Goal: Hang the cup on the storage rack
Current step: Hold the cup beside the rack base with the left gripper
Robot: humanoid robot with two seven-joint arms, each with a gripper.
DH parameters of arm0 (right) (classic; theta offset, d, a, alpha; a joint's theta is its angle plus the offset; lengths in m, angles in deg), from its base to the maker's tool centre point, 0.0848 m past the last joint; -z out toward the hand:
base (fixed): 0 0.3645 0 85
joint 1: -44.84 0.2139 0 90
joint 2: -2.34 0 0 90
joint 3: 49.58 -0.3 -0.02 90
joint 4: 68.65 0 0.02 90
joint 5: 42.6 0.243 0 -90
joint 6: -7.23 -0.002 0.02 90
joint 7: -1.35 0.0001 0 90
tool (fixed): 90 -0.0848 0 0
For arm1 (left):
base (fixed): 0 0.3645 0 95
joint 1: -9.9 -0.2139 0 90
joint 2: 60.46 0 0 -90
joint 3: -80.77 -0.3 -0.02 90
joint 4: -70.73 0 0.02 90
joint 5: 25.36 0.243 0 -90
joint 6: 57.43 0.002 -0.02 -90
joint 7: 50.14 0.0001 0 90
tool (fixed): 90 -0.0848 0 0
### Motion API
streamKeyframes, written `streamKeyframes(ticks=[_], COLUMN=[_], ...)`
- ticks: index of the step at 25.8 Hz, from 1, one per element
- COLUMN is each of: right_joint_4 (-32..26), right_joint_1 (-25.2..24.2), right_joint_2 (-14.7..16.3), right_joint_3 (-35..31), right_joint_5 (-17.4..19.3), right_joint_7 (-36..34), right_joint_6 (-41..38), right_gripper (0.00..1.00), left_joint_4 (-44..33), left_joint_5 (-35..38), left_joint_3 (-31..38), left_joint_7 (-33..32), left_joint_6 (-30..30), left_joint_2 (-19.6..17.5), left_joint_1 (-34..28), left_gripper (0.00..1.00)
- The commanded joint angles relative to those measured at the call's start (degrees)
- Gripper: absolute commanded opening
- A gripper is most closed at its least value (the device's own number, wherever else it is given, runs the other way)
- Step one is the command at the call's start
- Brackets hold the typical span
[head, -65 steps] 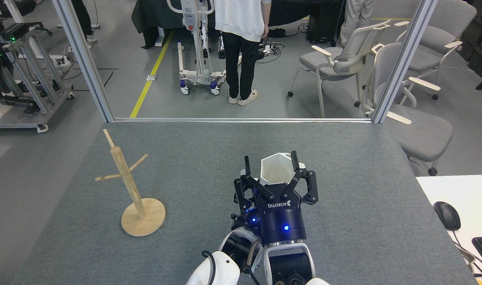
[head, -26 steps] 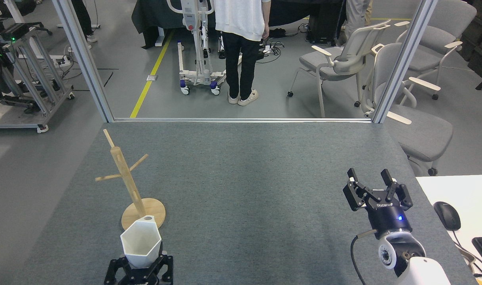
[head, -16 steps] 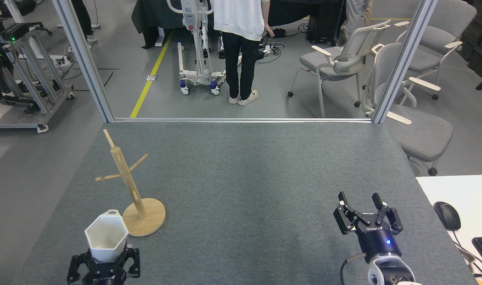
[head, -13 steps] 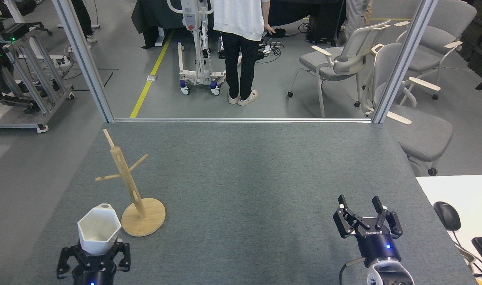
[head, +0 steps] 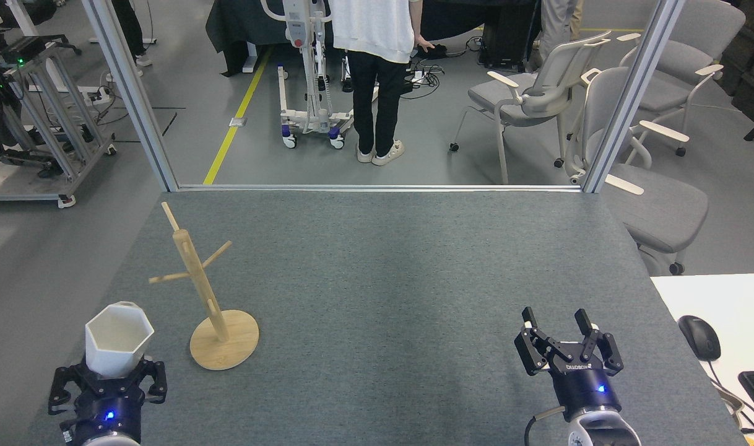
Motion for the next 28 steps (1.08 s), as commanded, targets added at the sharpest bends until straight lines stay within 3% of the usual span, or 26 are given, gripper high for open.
streamKeyframes(ticks=[1, 9, 28], right_joint_4=[-0.1, 0.6, 0.7], right_joint_1=[0.3, 0.4, 0.4], right_joint_2=[0.2, 1.4, 0.0], right_joint_3=[0.1, 1.6, 1.7], right_joint_5=[-0.2, -0.3, -3.2], right_joint_7=[-0.1, -0.1, -0.1], right_joint_6=[0.1, 0.2, 0.8], right_gripper=[0.99, 0.99, 0.99], left_joint_4=[0.9, 1.7, 0.9], left_joint_5=[0.0, -1.8, -3.9], left_joint_3=[0.0, 0.1, 0.1], left_joint_7=[-1.1, -2.6, -2.4], left_joint_6=[0.0, 0.2, 1.5], left_joint_2=[-0.1, 0.0, -0.1], left_joint_1=[1.9, 4.4, 6.1], left_gripper=[0.0, 0.0, 0.0])
